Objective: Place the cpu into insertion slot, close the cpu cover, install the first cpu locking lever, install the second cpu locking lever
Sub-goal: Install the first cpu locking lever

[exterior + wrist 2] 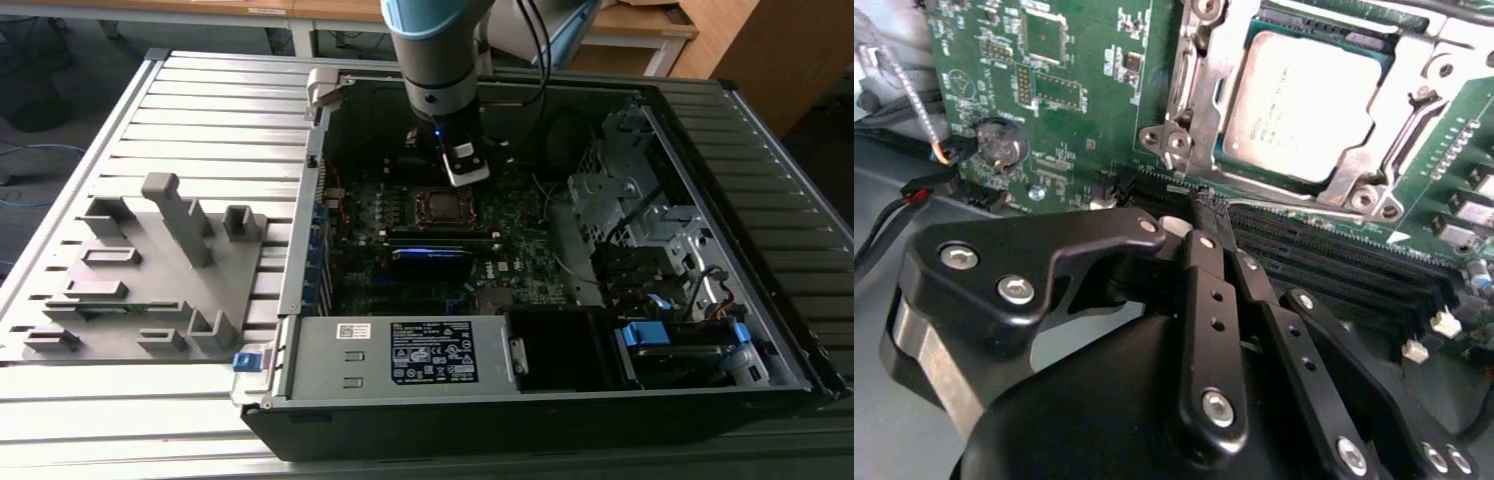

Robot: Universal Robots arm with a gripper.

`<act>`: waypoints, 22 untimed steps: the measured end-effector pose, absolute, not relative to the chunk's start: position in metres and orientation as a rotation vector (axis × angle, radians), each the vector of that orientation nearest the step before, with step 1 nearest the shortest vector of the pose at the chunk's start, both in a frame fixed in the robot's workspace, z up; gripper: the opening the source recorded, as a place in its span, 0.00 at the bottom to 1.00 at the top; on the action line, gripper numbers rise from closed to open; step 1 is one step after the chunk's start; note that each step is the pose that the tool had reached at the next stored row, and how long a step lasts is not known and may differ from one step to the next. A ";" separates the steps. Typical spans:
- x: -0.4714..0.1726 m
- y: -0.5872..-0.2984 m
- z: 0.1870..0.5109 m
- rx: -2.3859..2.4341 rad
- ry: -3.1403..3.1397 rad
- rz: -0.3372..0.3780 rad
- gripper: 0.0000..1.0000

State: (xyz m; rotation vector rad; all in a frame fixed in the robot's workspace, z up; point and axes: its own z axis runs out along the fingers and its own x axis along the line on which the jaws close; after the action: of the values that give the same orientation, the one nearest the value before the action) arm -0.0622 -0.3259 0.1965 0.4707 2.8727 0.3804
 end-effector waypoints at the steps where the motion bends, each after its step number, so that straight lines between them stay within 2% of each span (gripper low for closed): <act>1: -0.062 -0.326 0.197 0.471 2.873 0.380 0.10; 9: -0.065 -0.325 0.196 0.474 2.864 0.410 0.10; 22: -0.071 -0.326 0.194 0.471 2.854 0.413 0.10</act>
State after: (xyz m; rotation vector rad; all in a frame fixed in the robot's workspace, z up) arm -0.0710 -0.3259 0.1944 0.4707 2.8536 0.4130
